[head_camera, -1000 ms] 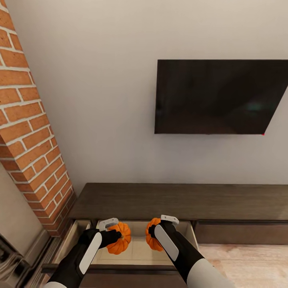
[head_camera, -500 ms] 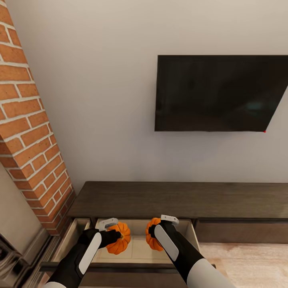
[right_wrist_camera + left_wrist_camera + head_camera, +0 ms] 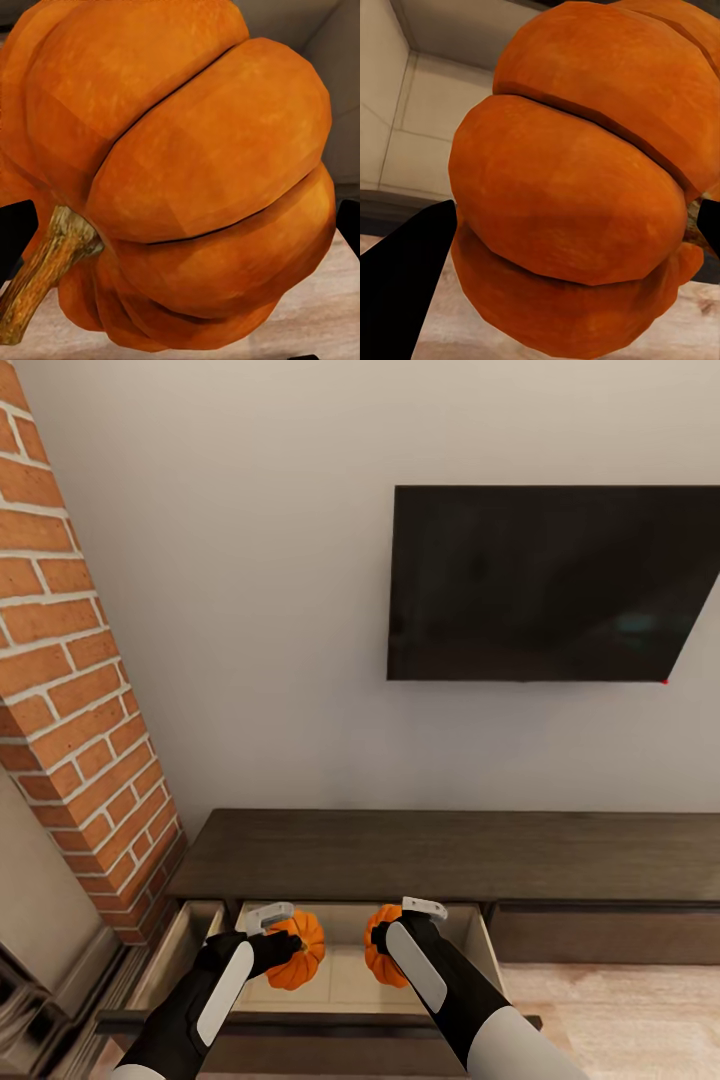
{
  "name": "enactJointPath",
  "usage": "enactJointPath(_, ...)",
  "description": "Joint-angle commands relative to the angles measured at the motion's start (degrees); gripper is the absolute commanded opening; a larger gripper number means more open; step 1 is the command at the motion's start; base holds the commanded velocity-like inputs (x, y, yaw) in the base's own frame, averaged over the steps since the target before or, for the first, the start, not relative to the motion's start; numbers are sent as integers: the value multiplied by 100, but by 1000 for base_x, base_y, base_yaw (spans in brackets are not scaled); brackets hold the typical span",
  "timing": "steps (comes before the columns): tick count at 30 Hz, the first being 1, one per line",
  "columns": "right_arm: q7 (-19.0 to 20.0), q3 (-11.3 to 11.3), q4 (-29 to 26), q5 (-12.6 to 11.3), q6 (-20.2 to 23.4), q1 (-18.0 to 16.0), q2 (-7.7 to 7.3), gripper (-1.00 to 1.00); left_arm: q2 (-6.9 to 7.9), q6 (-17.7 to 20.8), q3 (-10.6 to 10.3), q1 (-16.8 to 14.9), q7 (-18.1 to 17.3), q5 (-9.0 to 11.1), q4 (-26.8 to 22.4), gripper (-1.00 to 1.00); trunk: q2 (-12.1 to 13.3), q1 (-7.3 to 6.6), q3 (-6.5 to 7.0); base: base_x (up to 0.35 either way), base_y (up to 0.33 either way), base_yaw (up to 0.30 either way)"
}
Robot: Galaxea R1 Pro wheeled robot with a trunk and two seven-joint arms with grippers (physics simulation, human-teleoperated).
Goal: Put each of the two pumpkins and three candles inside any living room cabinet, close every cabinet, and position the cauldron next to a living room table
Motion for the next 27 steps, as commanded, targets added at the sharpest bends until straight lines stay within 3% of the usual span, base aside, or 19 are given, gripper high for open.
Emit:
enactJointPath(1,4,1,4,2,-14,-1,1,-100,0,-2,0,-1,-2,1,0,-100,-42,23,-18,0,0,0)
enactJointPath(23,-5,0,15,13,-120,-1,1,-100,0,-3,0,-1,-2,-10,0,-100,-924,506,-413,0,0,0)
enactJointPath(27,-5,7,88,10,-175,-1,1,-100,0,-3,0,-1,-5,-16,0,-100,-924,506,-413,0,0,0)
